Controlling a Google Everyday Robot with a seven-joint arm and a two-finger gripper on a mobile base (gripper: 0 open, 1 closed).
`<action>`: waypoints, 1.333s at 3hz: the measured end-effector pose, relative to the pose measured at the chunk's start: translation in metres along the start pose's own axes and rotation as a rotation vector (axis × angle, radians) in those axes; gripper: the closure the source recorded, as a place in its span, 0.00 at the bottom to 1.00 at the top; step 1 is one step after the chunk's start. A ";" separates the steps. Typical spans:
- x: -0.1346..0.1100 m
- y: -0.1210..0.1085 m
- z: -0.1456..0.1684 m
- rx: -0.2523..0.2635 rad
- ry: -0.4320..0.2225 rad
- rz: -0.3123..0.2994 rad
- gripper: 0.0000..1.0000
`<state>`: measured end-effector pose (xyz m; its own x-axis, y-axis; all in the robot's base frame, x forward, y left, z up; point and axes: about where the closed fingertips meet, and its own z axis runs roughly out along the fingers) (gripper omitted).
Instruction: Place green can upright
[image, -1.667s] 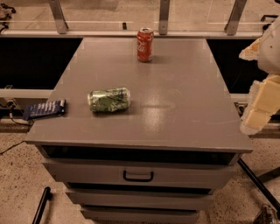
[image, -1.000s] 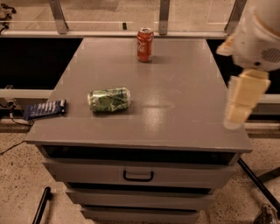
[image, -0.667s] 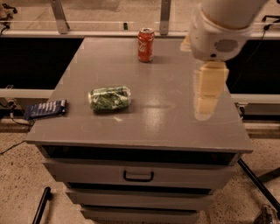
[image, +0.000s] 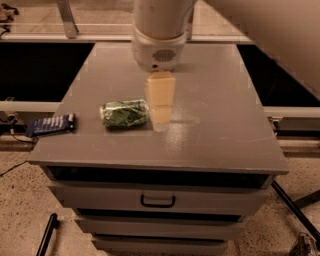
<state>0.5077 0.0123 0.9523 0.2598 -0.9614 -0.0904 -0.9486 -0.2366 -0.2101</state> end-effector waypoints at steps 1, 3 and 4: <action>-0.029 -0.027 0.030 -0.010 -0.050 0.007 0.00; -0.054 -0.049 0.075 -0.039 -0.072 0.093 0.00; -0.063 -0.049 0.087 -0.041 -0.049 0.144 0.00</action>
Offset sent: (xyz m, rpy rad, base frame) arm 0.0564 0.0828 -0.0750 0.0867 0.0958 -0.0812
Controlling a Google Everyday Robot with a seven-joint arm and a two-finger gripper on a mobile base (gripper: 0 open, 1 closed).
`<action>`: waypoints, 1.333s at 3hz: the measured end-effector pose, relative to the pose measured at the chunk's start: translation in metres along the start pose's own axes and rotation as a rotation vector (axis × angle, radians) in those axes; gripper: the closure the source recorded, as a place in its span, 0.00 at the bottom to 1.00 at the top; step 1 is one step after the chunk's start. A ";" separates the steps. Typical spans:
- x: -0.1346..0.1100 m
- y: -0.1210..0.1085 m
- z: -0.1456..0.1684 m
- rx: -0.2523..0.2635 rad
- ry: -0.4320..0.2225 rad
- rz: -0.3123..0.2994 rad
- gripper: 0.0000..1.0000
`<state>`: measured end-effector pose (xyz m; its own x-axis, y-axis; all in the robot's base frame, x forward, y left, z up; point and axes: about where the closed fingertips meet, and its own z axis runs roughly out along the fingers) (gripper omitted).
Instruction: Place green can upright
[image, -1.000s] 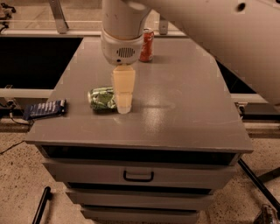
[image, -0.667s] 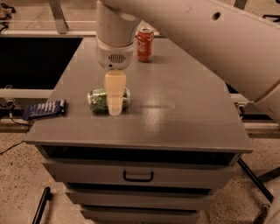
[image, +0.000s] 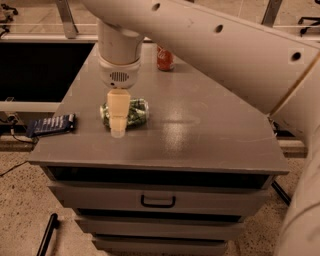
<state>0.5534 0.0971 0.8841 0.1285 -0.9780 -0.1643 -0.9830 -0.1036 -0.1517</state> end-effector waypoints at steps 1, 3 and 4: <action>-0.004 0.003 0.013 0.006 0.033 0.050 0.00; -0.010 0.007 0.031 0.035 0.114 0.033 0.21; -0.015 0.008 0.032 0.056 0.147 -0.003 0.43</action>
Offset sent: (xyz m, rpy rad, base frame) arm -0.0003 0.0086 -0.0347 -0.0961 -0.0120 -0.1103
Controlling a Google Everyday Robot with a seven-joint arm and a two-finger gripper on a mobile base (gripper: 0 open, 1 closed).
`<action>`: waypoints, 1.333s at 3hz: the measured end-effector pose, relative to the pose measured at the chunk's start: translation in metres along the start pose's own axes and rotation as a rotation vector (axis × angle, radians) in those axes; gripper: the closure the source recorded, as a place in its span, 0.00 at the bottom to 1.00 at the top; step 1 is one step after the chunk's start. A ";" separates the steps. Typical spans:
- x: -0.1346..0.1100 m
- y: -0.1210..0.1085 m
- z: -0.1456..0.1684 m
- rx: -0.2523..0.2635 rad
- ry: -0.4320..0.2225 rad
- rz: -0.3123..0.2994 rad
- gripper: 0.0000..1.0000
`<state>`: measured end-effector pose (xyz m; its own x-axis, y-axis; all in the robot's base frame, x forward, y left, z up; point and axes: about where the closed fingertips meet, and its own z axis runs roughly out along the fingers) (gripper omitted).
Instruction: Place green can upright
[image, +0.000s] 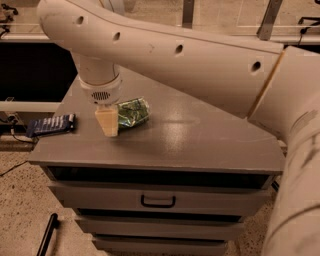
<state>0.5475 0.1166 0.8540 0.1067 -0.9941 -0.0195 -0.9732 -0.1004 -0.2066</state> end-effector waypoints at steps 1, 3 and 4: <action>-0.003 0.002 -0.001 0.000 0.010 -0.022 0.67; 0.021 -0.013 -0.068 0.015 -0.139 -0.020 1.00; 0.005 -0.018 -0.101 0.034 -0.246 -0.019 1.00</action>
Offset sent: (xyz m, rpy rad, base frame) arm -0.0071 -0.0045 0.0634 0.0836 -0.0149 0.0860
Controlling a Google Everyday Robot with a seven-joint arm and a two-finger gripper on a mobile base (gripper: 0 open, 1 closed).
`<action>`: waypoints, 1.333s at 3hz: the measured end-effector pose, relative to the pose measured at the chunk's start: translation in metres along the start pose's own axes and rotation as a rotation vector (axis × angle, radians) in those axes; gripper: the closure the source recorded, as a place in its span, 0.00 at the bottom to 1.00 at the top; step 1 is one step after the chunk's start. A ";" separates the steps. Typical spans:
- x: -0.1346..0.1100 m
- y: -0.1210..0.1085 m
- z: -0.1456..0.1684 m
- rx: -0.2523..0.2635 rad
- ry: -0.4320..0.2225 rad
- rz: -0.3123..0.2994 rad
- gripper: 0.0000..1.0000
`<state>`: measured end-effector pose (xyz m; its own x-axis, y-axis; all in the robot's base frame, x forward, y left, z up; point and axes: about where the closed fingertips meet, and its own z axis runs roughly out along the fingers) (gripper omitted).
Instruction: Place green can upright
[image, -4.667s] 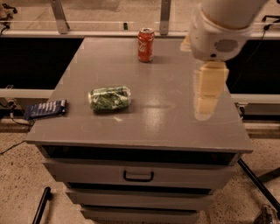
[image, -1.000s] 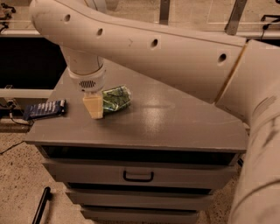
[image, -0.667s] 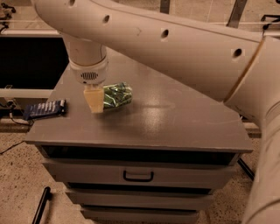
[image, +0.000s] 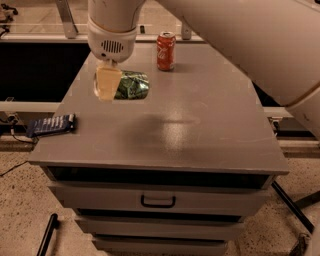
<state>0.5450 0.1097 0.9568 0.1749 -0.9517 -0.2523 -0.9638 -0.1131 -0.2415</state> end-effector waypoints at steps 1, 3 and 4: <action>-0.001 -0.001 -0.001 0.008 -0.012 0.009 1.00; -0.011 0.006 0.004 0.028 -0.163 0.050 1.00; -0.006 0.013 0.001 0.048 -0.364 0.115 1.00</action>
Offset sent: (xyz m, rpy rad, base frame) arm 0.0089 0.0050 0.0165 0.1434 -0.0260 -0.0808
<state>0.5316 0.1139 0.9537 0.1344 -0.7925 -0.5949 -0.9723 0.0105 -0.2336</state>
